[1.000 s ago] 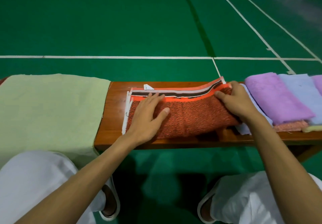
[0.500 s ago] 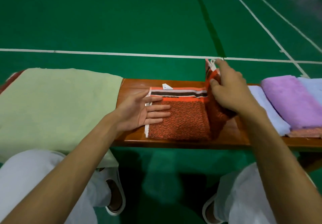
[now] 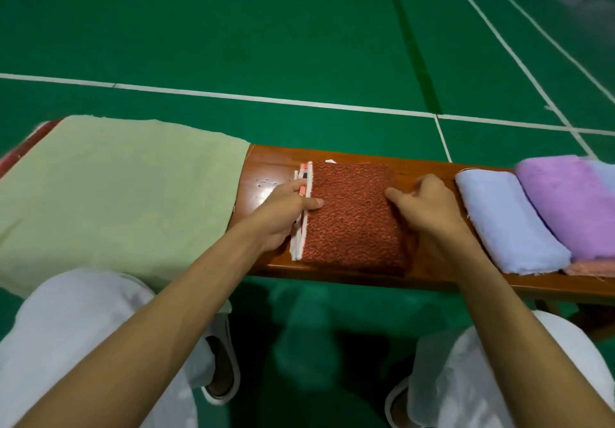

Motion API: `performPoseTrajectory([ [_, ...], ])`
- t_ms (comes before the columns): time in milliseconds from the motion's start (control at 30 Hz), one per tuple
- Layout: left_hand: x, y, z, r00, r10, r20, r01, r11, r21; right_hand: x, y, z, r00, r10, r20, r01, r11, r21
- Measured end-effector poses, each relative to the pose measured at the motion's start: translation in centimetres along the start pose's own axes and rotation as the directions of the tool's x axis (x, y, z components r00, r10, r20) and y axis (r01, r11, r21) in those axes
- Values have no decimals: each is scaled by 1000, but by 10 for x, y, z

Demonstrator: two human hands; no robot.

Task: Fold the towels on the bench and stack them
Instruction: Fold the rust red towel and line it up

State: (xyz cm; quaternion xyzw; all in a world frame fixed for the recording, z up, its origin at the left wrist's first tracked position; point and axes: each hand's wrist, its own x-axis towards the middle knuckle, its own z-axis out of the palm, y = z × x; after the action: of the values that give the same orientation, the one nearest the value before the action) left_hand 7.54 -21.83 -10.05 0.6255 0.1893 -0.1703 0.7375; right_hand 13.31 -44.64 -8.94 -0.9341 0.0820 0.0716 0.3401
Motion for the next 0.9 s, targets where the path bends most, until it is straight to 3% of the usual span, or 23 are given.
performPoseTrajectory([
  [133, -1, 1, 1, 1000, 5, -20, -6, 999, -44, 2, 4, 1, 967, 81, 240, -162, 927, 338],
  [233, -4, 2, 3, 998, 18, -58, -22, 997, -78, 1, 2, 2, 975, 52, 217, -135, 911, 390],
  [300, -6, 1, 2, 980, 114, -164, -99, 991, 95, 0, 3, 2, 981, 41, 191, -115, 911, 396],
  [333, -7, -1, 0, 945, 225, -237, -154, 947, 282, 0, 5, 3, 984, 43, 174, -108, 916, 385],
  [400, -7, -6, -7, 803, 506, -314, -213, 736, 643, -3, 6, 3, 996, 47, 81, -70, 947, 315],
  [500, -6, -12, -13, 643, 741, -194, -255, 446, 858, -8, 5, 2, 983, -68, -172, 72, 997, 15],
  [567, -7, -13, -8, 647, 762, -31, -349, 332, 876, -17, 1, 4, 923, -291, -251, 263, 955, -139],
  [667, -10, -17, 9, 674, 703, 227, -445, 141, 884, -28, -2, 21, 791, -603, -102, 552, 775, -309],
  [767, -5, -30, 16, 714, 601, 358, -429, -28, 903, -32, 4, 41, 756, -630, 178, 635, 641, -430],
  [900, 9, -39, 18, 828, 470, 305, -349, 6, 937, -27, 14, 50, 749, -603, 275, 654, 602, -459],
])
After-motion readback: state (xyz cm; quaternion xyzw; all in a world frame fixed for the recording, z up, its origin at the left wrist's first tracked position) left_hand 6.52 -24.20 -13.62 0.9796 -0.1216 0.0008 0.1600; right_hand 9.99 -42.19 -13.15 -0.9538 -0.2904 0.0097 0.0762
